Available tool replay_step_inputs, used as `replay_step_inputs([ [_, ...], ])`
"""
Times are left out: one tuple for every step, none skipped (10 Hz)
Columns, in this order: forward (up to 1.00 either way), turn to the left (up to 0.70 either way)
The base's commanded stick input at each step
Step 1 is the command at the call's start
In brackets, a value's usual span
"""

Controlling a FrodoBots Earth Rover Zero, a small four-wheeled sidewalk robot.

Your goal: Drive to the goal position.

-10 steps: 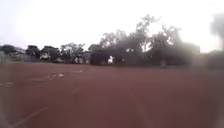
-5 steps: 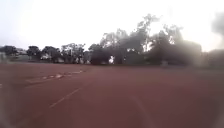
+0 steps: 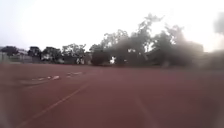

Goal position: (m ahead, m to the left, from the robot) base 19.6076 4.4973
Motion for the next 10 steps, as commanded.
replay_step_inputs([
  [0.7, 0.0],
  [0.7, 0.0],
  [0.7, -0.01],
  [0.7, -0.05],
  [0.7, -0.15],
  [0.7, -0.24],
  [0.7, -0.24],
  [0.7, -0.24],
  [0.7, -0.19],
  [0.7, -0.04],
])
